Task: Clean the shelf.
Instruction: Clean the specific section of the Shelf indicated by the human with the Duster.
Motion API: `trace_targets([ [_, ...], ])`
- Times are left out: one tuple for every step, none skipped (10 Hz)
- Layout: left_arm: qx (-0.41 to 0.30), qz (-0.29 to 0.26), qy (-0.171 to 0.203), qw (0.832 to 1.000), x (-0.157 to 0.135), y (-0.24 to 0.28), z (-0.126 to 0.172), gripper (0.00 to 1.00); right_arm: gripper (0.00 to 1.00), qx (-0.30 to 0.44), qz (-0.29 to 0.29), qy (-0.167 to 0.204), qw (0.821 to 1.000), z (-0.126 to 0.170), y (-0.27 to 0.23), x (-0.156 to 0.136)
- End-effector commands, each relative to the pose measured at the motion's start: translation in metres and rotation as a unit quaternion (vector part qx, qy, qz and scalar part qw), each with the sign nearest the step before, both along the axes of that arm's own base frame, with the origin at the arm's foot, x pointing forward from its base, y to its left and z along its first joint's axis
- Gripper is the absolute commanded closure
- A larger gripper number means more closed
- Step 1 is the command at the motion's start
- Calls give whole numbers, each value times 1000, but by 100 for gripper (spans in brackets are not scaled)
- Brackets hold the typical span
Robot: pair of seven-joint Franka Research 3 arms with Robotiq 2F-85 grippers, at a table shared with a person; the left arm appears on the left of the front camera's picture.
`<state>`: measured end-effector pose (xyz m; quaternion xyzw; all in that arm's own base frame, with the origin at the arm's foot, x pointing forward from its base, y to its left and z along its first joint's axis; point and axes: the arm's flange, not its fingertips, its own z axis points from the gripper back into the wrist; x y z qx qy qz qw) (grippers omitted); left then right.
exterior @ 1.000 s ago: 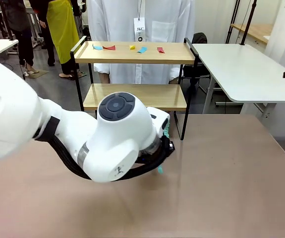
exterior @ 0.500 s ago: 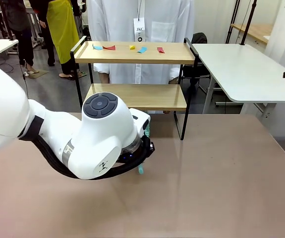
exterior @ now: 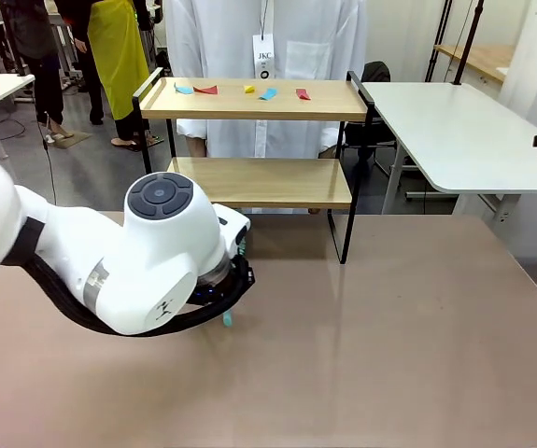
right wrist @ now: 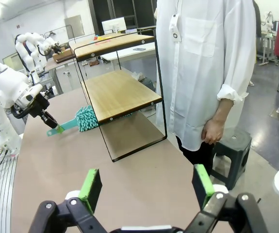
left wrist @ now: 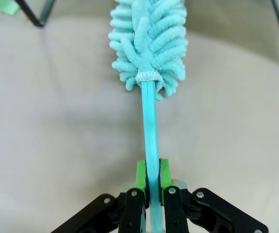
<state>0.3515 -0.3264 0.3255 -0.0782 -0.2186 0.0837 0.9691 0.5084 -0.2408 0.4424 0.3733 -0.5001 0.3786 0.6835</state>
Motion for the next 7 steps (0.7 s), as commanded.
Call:
trace_targets([
  [36, 3, 9, 999, -26, 40, 32, 87, 0, -3, 1, -1, 1000, 3, 1, 0],
  [48, 7, 11, 999, -27, 53, 34, 87, 0, -3, 1, -1, 1000, 3, 1, 0],
  [65, 17, 12, 998, -28, 67, 36, 87, 0, -3, 1, -1, 1000, 3, 1, 0],
  [86, 32, 9, 996, -29, 82, 41, 87, 0, -3, 1, -1, 1000, 3, 1, 0],
  [114, 53, -6, 992, -30, 94, 46, 87, 0, -3, 1, -1, 1000, 3, 1, 0],
  [128, 66, -24, 989, -33, 99, 51, 87, 0, -3, 1, -1, 1000, 3, 1, 0],
  [127, 70, -51, 988, -36, 96, 55, 87, 0, -3, 1, -1, 1000, 3, 1, 0],
])
